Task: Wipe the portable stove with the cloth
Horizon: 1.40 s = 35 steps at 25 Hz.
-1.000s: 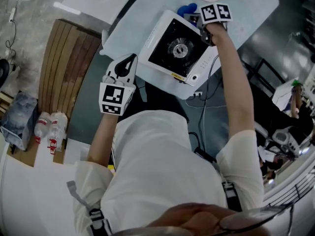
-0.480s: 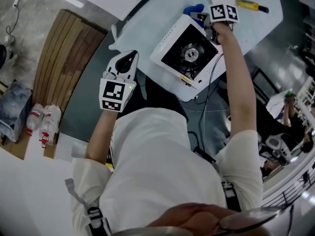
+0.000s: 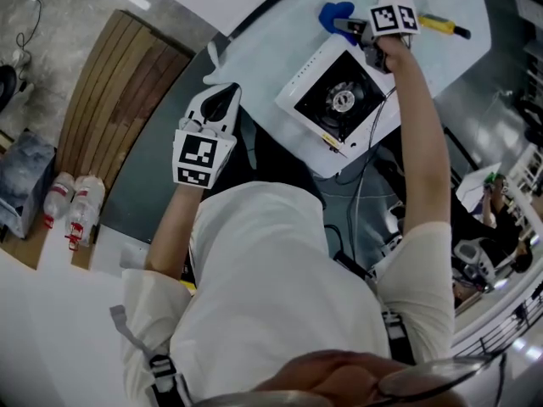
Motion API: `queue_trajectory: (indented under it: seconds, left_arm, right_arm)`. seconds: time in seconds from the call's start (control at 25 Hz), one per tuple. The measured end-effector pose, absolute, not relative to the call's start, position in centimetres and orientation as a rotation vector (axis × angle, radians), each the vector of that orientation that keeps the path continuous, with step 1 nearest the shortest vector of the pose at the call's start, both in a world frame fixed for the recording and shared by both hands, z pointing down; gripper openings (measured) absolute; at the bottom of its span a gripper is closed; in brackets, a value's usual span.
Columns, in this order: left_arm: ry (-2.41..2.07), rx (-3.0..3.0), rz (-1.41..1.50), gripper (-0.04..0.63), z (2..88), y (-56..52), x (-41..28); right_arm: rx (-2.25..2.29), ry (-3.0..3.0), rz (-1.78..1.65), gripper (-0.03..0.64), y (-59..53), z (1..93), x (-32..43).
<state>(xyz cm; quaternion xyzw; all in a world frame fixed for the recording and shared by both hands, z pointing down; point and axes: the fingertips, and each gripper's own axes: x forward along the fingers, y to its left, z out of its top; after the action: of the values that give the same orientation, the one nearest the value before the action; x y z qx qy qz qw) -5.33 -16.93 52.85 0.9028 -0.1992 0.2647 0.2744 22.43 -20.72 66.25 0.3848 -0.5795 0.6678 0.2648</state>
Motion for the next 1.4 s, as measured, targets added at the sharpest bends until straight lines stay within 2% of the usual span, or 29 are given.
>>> queue_trajectory:
  seconds: [0.72,1.4]
  left_arm:
    - [-0.557,2.441,0.655,0.032,51.3,-17.8,-7.6]
    - [-0.54,2.386,0.685,0.032,53.6,-15.1,-7.6]
  right_arm:
    - [0.907,-1.613,1.276,0.081,-23.9,61.4,20.0]
    - [0.623,-1.515,0.84,0.081,-20.7,64.8,19.5]
